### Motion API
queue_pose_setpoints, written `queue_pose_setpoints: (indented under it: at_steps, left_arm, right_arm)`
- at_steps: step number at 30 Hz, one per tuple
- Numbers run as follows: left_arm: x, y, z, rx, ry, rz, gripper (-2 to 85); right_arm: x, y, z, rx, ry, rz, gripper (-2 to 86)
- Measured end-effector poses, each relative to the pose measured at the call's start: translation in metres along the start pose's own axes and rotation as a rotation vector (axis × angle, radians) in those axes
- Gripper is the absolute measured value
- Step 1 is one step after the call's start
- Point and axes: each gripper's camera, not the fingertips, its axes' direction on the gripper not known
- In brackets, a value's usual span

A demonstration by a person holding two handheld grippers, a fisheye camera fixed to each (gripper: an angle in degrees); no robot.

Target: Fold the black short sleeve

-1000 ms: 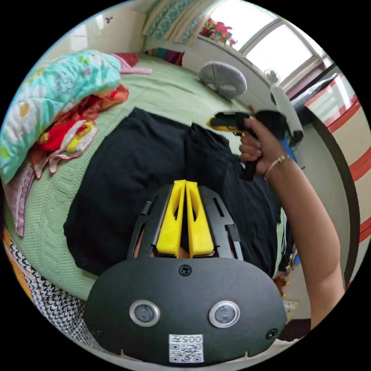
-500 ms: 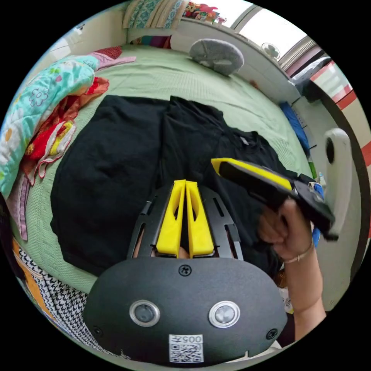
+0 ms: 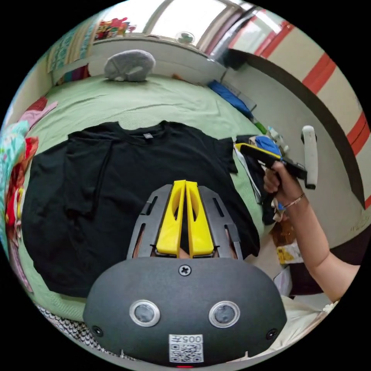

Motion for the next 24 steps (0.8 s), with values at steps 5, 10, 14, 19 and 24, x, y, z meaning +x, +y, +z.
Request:
queue_pose_setpoints:
  at_steps: [5,10,14,19,24]
  left_arm:
    - [0.051,-0.016,0.014,-0.049,-0.057,0.101,-0.6]
    - [0.066,-0.037,0.016,-0.077,-0.067,0.072,-0.5]
    - [0.070,-0.047,0.009,-0.076,-0.046,0.052,-0.5]
    - [0.075,-0.055,-0.002,-0.073,-0.126,0.038,-0.5]
    - [0.086,-0.062,-0.007,-0.092,-0.246,0.058,-0.5]
  right_arm:
    - [0.041,0.014,-0.009,0.029,0.062,0.011,6.1]
    - [0.048,-0.029,0.008,-0.005,0.053,-0.038,12.1]
    - [0.071,-0.075,0.034,-0.072,0.009,0.050,12.5]
    - [0.125,-0.119,0.076,-0.199,0.005,0.291,10.6]
    - [0.151,-0.125,0.080,-0.238,-0.032,0.418,9.5]
